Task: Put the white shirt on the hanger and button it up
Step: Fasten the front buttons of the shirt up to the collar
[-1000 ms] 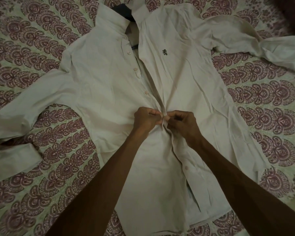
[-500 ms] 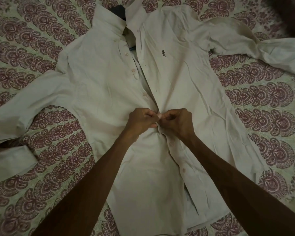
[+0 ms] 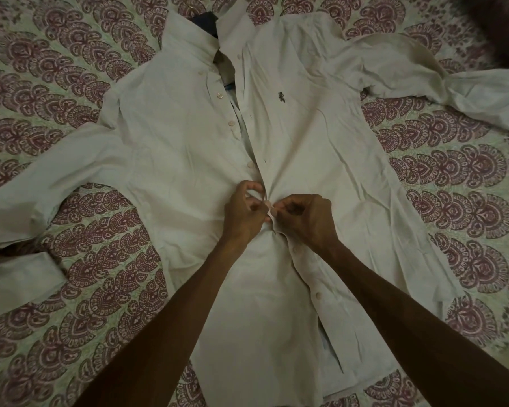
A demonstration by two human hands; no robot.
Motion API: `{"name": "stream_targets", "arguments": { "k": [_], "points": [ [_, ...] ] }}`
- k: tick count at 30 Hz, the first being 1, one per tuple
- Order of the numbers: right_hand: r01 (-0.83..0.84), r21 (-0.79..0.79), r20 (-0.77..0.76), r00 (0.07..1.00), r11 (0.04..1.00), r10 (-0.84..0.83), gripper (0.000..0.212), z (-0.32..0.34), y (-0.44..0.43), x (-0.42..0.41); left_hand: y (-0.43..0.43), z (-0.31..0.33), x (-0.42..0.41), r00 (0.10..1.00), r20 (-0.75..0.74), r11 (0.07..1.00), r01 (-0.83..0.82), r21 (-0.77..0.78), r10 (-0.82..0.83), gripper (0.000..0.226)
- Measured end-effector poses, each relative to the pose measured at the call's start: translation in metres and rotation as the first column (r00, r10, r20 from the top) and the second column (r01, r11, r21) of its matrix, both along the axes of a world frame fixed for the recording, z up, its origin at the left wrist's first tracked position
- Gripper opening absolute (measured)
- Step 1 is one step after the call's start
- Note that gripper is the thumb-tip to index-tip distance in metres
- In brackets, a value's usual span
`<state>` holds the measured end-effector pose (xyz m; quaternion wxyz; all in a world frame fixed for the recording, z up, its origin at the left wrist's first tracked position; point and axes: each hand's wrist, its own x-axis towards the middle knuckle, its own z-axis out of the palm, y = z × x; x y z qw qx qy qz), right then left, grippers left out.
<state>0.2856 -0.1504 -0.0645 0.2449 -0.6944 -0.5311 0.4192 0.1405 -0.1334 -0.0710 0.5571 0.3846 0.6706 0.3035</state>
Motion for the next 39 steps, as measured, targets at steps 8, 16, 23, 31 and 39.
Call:
{"name": "stream_targets", "arguments": {
  "k": [8,16,23,31,39],
  "points": [
    [0.211,-0.466,-0.237,0.906,0.859,-0.351,0.011,0.024,0.014,-0.008,-0.01,-0.001,-0.007,0.995,0.078,0.994,0.054,0.093,-0.061,0.04],
    [0.134,-0.733,-0.226,0.877,0.667,-0.424,0.021,0.034,0.03,-0.001,-0.001,0.002,-0.014,0.895,-0.241,0.868,0.43,0.249,-0.375,0.04],
    [0.121,0.123,0.285,0.946,0.985,-0.152,0.034,0.027,0.071,-0.03,0.041,0.006,-0.029,0.96,-0.266,0.965,0.151,0.213,-0.092,0.018],
    [-0.077,0.037,0.495,0.867,0.996,0.048,0.021,0.018,0.112,-0.036,0.079,0.009,-0.016,0.877,-0.461,0.93,0.275,0.242,-0.14,0.002],
    [0.03,-0.247,0.128,0.992,0.969,0.003,0.013,0.029,0.127,-0.022,0.082,0.003,0.007,0.684,-0.723,0.964,0.247,0.098,-0.102,0.009]
  ]
}}
